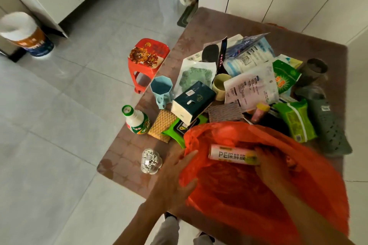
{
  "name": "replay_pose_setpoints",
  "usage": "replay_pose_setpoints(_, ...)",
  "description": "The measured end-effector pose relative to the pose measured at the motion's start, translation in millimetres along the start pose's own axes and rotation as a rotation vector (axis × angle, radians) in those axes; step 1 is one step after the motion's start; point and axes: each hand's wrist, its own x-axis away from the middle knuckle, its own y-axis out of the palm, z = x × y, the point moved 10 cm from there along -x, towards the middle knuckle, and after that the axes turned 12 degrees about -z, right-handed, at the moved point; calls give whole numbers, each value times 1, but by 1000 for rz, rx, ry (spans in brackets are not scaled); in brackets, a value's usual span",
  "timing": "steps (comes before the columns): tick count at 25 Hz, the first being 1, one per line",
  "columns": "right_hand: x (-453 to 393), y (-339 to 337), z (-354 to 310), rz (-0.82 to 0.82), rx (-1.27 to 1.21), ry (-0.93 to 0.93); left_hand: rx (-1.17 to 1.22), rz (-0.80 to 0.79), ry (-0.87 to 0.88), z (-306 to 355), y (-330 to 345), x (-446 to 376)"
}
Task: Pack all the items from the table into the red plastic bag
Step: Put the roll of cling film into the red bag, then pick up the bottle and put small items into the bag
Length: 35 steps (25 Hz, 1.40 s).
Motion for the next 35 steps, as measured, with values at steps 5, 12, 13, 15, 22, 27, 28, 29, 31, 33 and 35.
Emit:
replay_pose_setpoints(5, 34, -6, -12, 137, -283, -16, -175, 320, -373, -80, -62, 29)
replay_pose_setpoints(12, 109, -20, -67, 163, -563, -167, 405, 423, -476, -129, -61, 17)
replay_pose_setpoints(13, 114, -20, -70, 130, -700, -156, 649, 464, -453, -129, -64, 23)
replay_pose_setpoints(15, 127, -26, -84, 25, -992, -161, 956, 455, -330, -109, -72, 35)
replay_pose_setpoints(22, 141, -36, -121, -357, -1704, -195, 721, -57, -34, 64, -8, 10)
replay_pose_setpoints(27, 138, 26, -39, -402, -1927, 110, 209, -310, -30, 85, 89, -28)
replay_pose_setpoints(28, 137, 31, -24, -343, -1925, 177, 80, -314, -39, 86, 101, -32)
replay_pose_setpoints(29, 129, 43, -2, -252, -1892, 241, -8, -286, -42, 86, 106, -35)
replay_pose_setpoints(31, 126, 42, 27, -67, -1775, 336, -42, -101, -12, 87, 86, -37)
replay_pose_setpoints(33, 131, 24, 34, 57, -1760, 251, 4, 217, -36, 75, 34, -23)
replay_pose_setpoints(35, 126, 7, 27, 175, -1592, 165, 129, 543, -205, 27, -30, 12)
